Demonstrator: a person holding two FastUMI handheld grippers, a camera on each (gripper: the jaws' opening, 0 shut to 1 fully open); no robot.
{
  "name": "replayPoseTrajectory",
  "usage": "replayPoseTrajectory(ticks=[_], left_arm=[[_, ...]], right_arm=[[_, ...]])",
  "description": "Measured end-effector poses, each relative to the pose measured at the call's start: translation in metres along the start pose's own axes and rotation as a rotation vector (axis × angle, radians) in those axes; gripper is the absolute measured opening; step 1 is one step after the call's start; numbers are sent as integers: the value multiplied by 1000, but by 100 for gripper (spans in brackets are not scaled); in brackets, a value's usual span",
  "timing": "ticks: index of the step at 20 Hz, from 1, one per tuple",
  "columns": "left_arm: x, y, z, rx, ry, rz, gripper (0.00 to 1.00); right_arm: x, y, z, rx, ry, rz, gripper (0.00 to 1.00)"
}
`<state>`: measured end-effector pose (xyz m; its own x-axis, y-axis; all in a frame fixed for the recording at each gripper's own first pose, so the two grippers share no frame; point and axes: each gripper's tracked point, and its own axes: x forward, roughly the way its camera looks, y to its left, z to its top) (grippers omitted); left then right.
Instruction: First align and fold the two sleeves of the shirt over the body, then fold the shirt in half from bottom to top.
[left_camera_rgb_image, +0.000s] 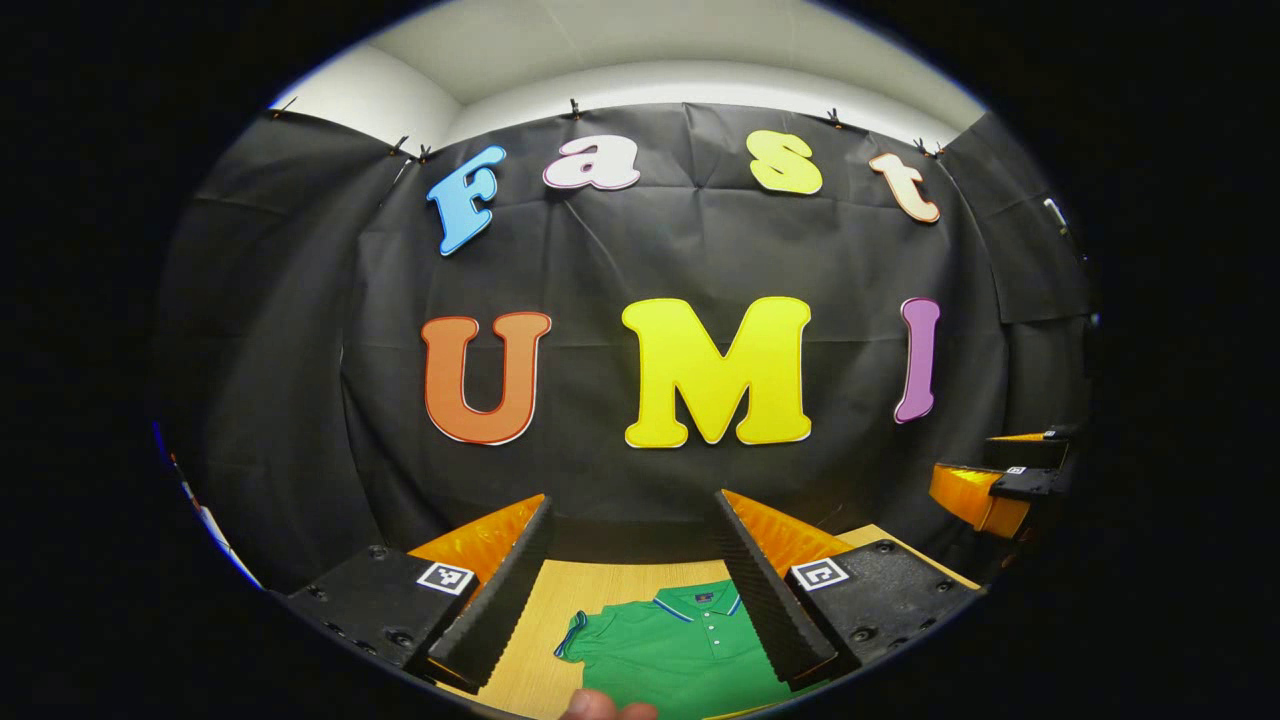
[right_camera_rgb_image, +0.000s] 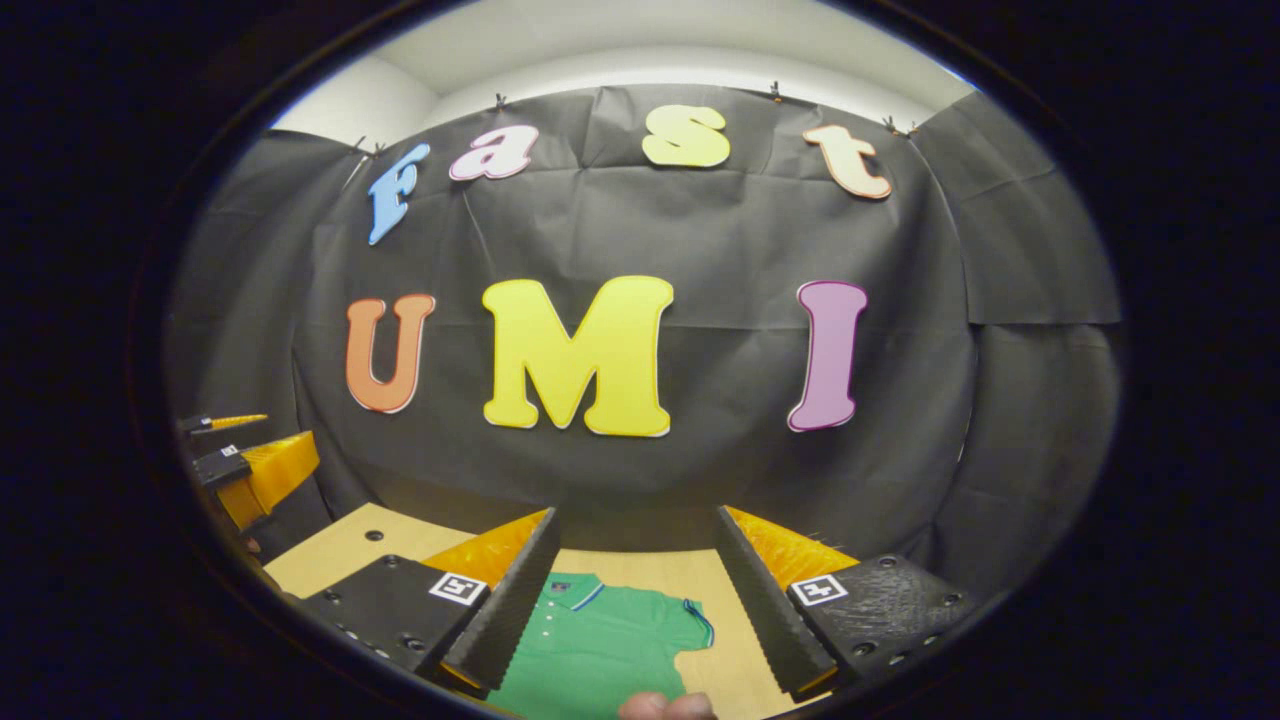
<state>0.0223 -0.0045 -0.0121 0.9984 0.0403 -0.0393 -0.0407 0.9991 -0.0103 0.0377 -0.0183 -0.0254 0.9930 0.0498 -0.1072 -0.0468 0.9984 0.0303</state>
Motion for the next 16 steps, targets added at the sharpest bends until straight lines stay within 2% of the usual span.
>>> replayPoseTrajectory(ticks=[11, 12, 16], left_arm=[[-1, -5, -19, 22, 31, 4, 99], [-1, -6, -19, 22, 33, 3, 99], [-2, -12, -24, 20, 40, 4, 99]], right_arm=[[14, -16, -31, -22, 128, 20, 94], [16, -19, -35, -21, 144, 15, 96], [28, -33, -56, -30, 222, 10, 95]])
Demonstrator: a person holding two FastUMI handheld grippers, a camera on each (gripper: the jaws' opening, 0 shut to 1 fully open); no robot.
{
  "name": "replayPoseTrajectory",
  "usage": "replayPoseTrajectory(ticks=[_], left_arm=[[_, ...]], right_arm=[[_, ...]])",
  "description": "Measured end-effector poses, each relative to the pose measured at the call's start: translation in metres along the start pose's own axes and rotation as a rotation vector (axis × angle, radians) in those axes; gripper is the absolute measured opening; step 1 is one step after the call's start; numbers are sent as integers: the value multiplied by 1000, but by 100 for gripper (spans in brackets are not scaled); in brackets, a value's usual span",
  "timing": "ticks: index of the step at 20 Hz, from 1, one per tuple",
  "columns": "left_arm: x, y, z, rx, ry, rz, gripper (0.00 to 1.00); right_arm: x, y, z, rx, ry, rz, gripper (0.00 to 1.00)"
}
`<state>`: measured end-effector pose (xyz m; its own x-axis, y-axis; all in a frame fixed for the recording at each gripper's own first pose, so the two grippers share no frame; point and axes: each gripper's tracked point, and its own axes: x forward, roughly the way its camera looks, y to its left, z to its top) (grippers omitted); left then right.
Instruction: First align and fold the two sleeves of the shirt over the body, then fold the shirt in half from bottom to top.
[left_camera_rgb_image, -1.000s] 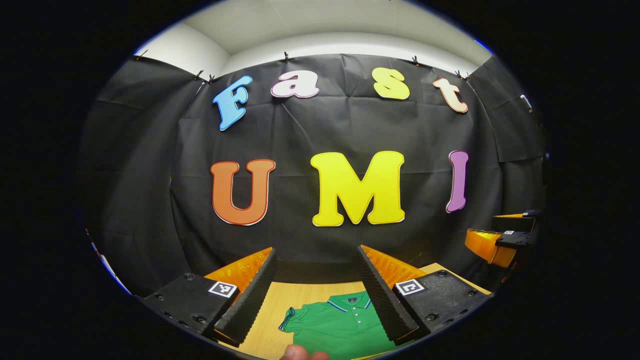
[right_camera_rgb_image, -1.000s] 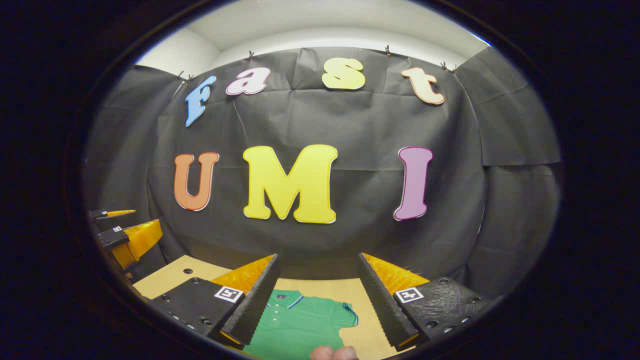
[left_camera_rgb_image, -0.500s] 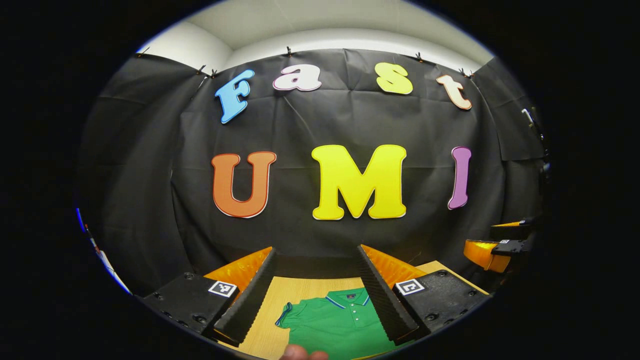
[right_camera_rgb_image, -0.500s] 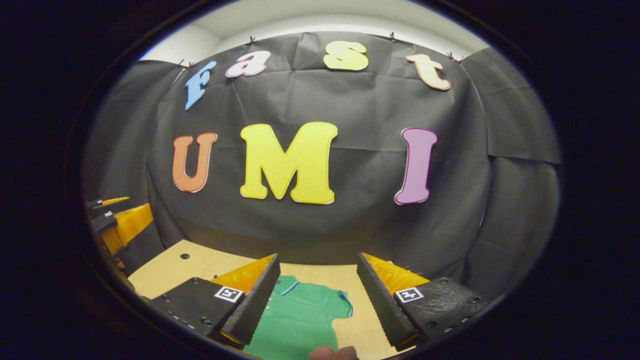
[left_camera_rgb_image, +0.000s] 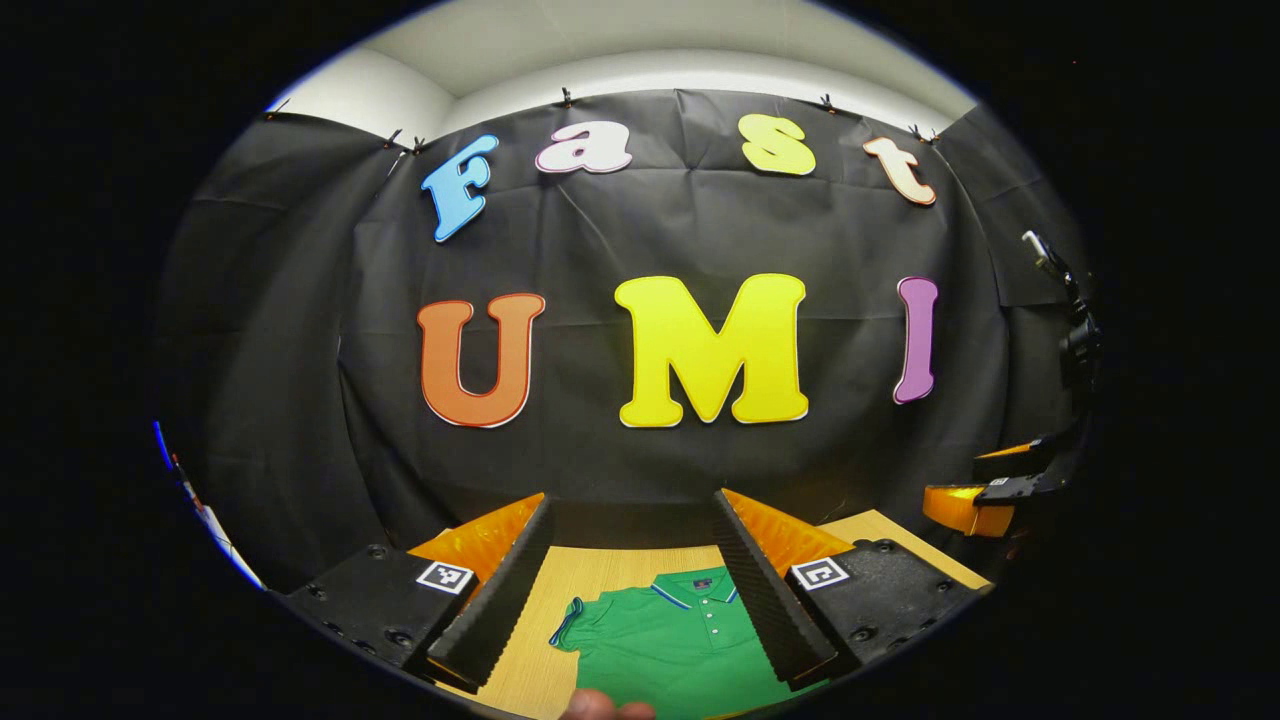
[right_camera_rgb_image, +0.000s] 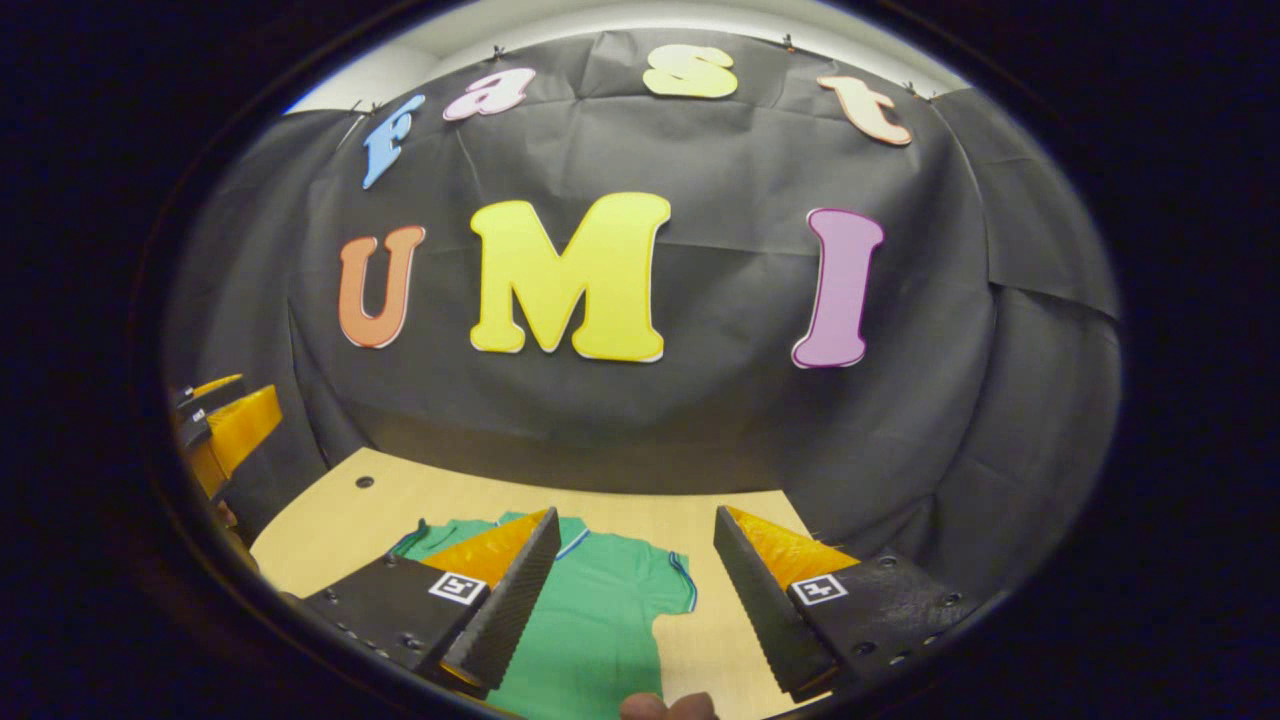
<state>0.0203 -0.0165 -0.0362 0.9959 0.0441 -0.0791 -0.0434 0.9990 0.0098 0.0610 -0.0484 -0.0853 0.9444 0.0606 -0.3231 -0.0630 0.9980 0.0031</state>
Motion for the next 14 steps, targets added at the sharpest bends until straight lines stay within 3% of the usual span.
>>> replayPoseTrajectory(ticks=[7, 14], left_arm=[[8, -1, -7, 4, 20, 11, 99], [17, 0, -29, 13, 82, 42, 99]], right_arm=[[70, -37, -42, 3, 179, -5, 94], [182, -67, -128, 65, 360, 3, 95]])
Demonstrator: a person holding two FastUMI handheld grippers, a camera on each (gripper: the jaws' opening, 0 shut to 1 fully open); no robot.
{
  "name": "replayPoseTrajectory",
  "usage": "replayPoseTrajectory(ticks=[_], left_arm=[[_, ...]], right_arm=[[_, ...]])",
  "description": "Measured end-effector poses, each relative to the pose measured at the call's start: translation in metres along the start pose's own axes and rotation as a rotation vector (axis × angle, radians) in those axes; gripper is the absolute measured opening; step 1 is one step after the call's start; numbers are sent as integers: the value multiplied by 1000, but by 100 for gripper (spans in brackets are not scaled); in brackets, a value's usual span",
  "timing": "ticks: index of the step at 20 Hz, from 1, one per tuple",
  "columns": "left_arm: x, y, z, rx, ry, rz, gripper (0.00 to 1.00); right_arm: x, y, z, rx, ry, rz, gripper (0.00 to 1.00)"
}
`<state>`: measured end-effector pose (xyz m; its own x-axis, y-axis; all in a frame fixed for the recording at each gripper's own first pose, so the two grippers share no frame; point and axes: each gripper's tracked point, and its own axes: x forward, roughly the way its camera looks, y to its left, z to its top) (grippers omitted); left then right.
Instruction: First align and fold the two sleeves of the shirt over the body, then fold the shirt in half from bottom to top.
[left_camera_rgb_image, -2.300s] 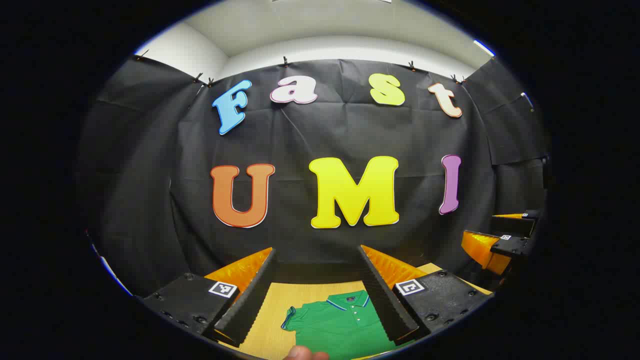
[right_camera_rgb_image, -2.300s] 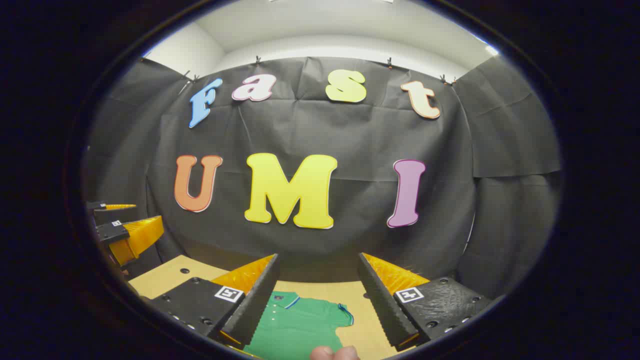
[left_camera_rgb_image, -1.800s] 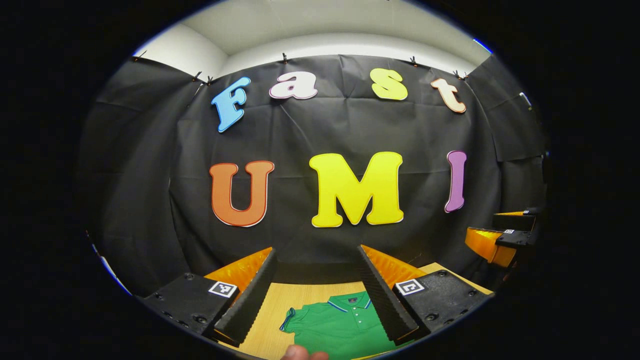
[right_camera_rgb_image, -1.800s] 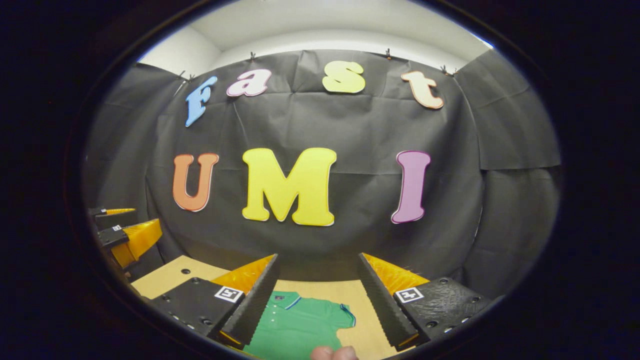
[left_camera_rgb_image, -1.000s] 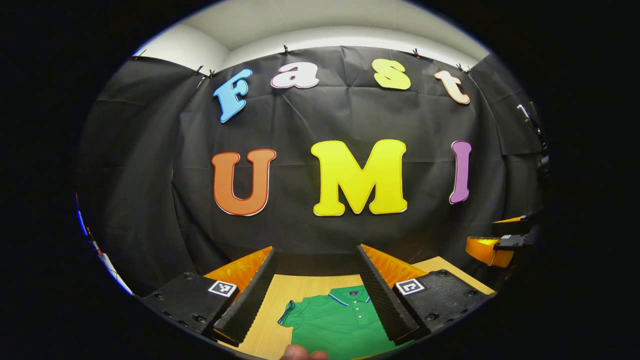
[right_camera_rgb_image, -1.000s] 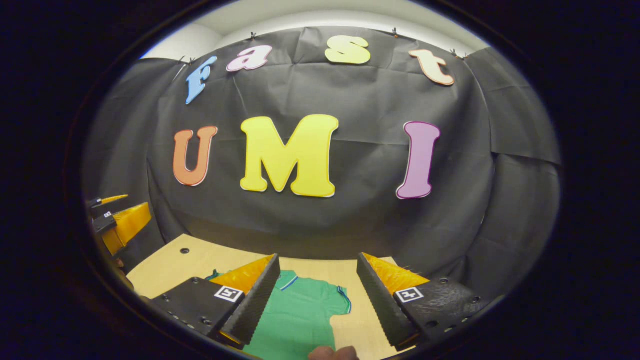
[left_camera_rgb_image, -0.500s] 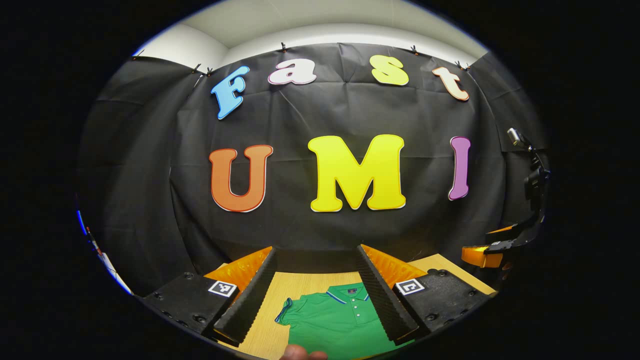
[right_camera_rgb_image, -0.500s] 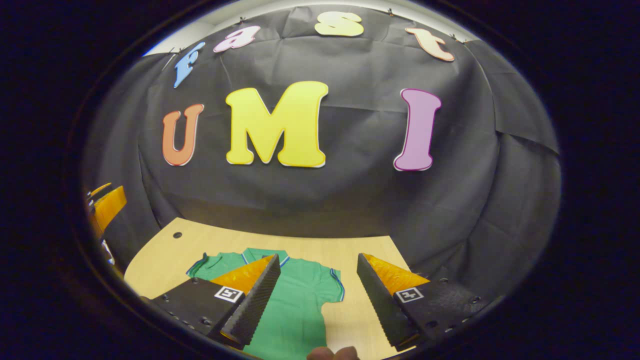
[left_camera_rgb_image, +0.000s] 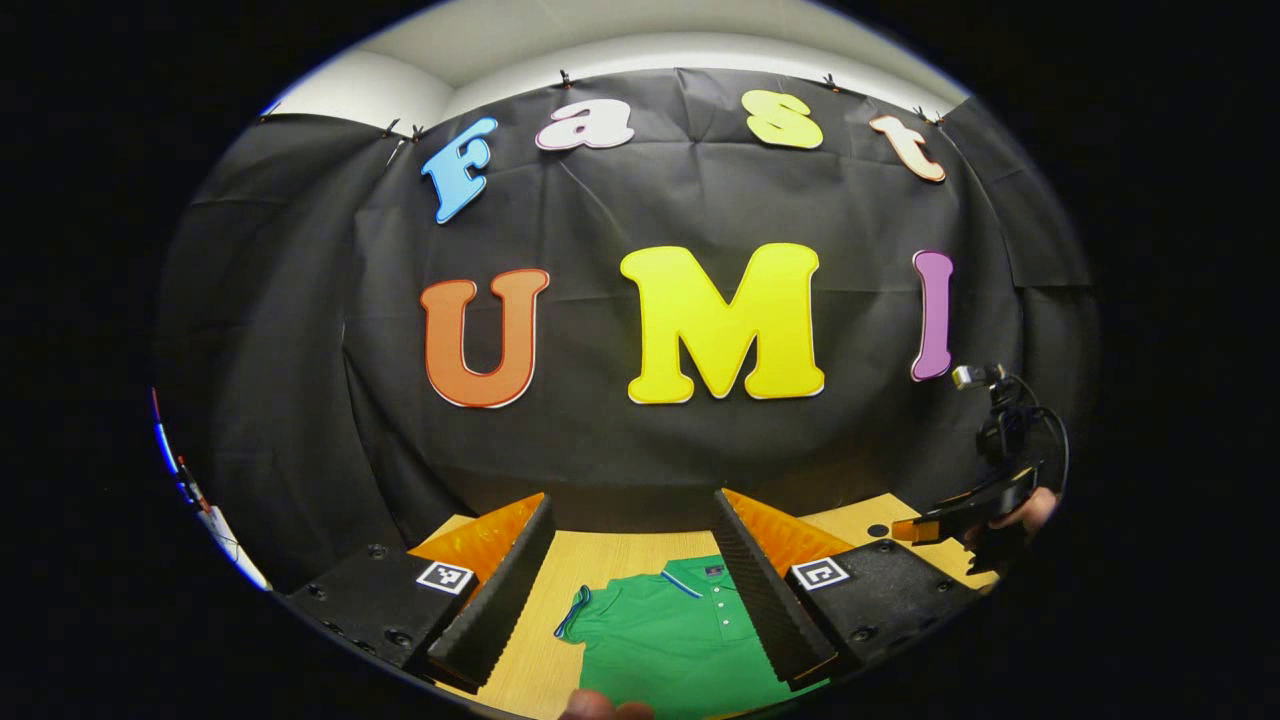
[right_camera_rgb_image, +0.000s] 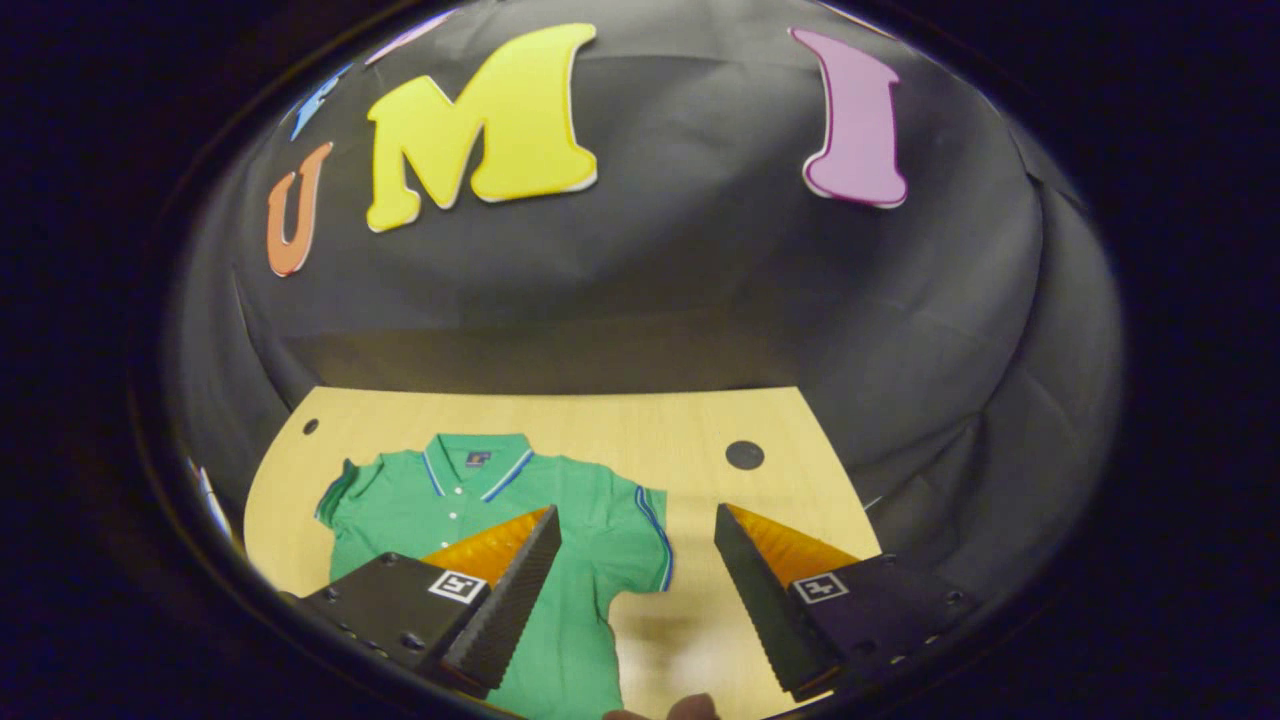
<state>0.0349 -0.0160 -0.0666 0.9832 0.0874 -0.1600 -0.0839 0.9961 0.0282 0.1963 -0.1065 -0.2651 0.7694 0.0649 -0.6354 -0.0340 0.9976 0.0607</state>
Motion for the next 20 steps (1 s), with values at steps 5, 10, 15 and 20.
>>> replayPoseTrajectory(ticks=[5, 10, 15, 20], left_arm=[[9, 6, -18, 25, 55, 49, 99], [17, 7, -31, 41, 81, 78, 99], [20, 11, -42, 88, 107, 99, 100], [20, 12, -47, 105, 117, 101, 100]], right_arm=[[84, -9, -37, -6, 112, 5, 95], [139, -10, -60, -45, 162, 2, 95], [160, -12, -76, -85, 200, -3, 65], [167, -9, -85, -79, 224, 14, 18]])
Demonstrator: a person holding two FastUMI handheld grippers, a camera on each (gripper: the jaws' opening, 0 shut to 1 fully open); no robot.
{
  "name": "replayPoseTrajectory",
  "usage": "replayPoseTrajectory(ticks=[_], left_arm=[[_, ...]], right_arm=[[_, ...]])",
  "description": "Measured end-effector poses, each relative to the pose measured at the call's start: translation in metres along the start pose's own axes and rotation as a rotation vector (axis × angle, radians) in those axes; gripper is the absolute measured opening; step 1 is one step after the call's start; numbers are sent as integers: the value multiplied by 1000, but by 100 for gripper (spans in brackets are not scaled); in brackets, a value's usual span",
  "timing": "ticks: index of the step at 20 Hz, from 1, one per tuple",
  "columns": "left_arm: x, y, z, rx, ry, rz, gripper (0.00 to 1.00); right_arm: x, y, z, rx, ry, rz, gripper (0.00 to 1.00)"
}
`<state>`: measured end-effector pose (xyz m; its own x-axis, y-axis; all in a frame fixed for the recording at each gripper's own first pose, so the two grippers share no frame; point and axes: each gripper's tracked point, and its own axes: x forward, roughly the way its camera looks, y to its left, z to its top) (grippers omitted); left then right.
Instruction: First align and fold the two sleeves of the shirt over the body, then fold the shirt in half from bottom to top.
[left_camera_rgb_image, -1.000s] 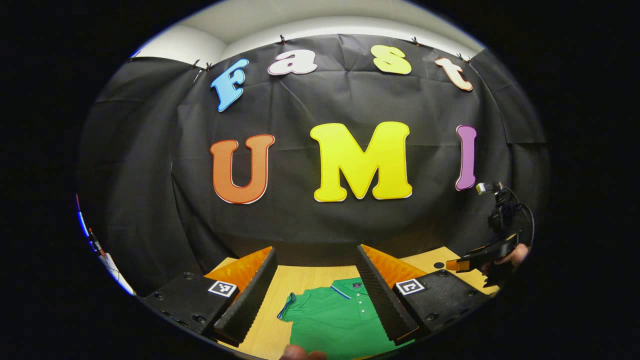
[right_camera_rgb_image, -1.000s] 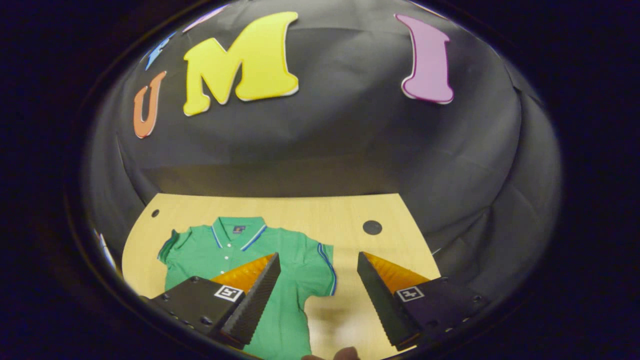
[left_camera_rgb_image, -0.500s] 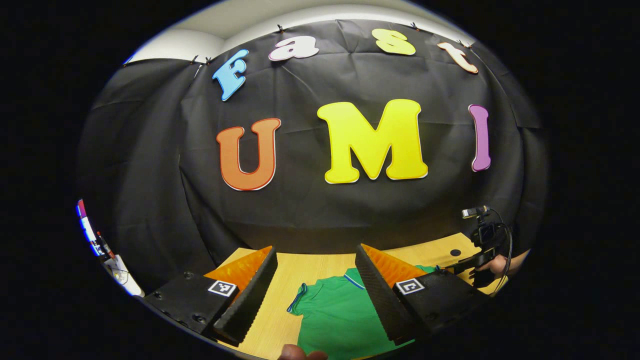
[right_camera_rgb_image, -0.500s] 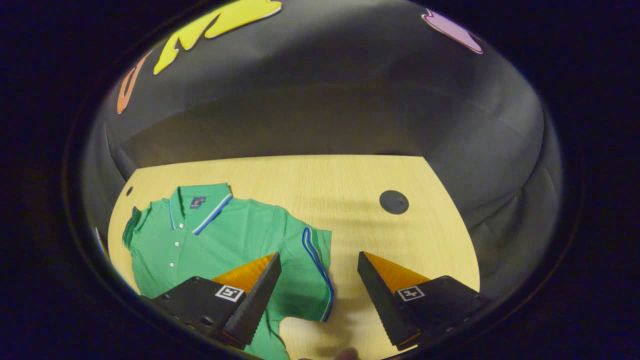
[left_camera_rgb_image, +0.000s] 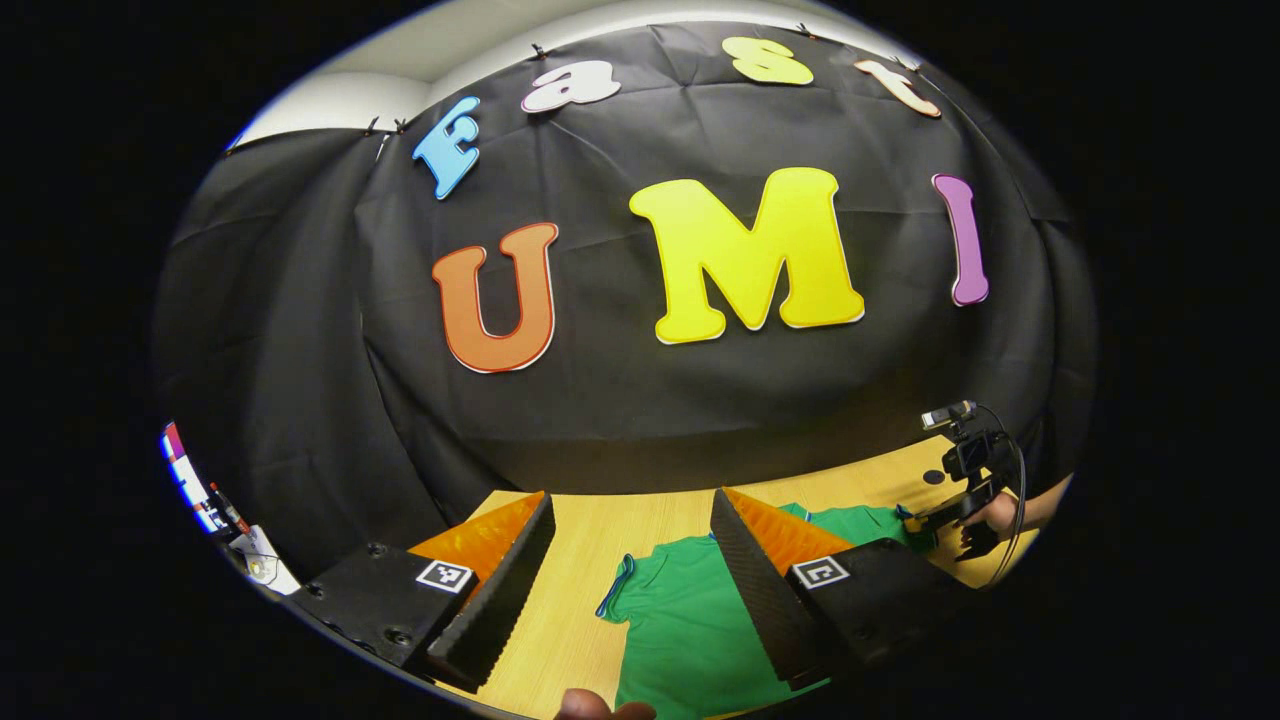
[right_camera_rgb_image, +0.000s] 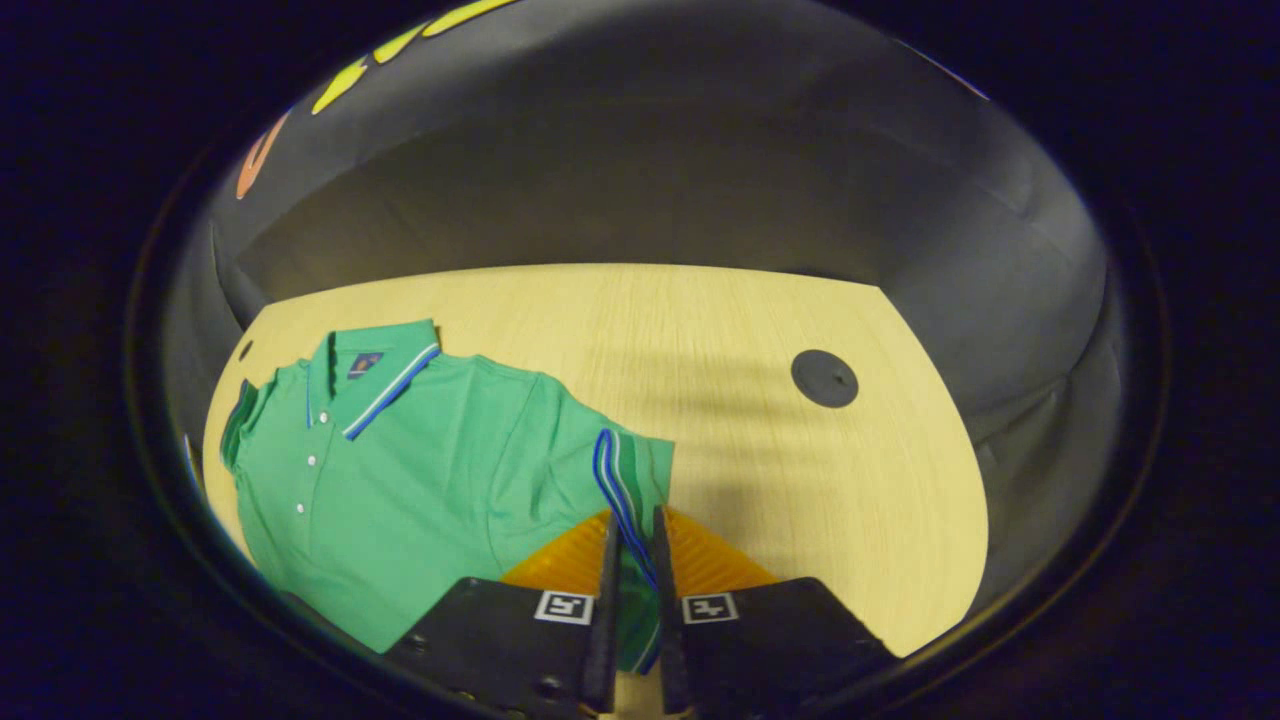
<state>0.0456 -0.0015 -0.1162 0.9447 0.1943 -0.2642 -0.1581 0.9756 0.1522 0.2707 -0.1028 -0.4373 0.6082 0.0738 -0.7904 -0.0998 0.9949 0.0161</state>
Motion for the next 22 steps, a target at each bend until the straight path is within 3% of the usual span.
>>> replayPoseTrajectory(ticks=[1, 3, 5, 6, 12, 19, 22], left_arm=[[0, 1, 1, -1, 0, -1, 100], [-3, 1, 1, 0, -2, 0, 100], [-5, 4, 1, 5, -5, 3, 95], [-6, 7, 1, 4, -5, 8, 100], [-12, 21, -3, -5, -2, 32, 100], [-20, 40, -11, -27, 0, 45, 100], [-24, 54, -16, -39, 8, 54, 100]], right_arm=[[2, 1, -1, -12, -1, -2, 3], [1, 1, 2, -37, -1, -7, 0], [-5, 3, 3, -28, 0, -2, 0], [-8, 3, 6, -11, -9, 0, 0], [-36, 20, 27, 128, -34, 49, 0], [-63, 108, 53, 124, -71, 135, 0], [-62, 150, 56, 84, -76, 137, 0]])
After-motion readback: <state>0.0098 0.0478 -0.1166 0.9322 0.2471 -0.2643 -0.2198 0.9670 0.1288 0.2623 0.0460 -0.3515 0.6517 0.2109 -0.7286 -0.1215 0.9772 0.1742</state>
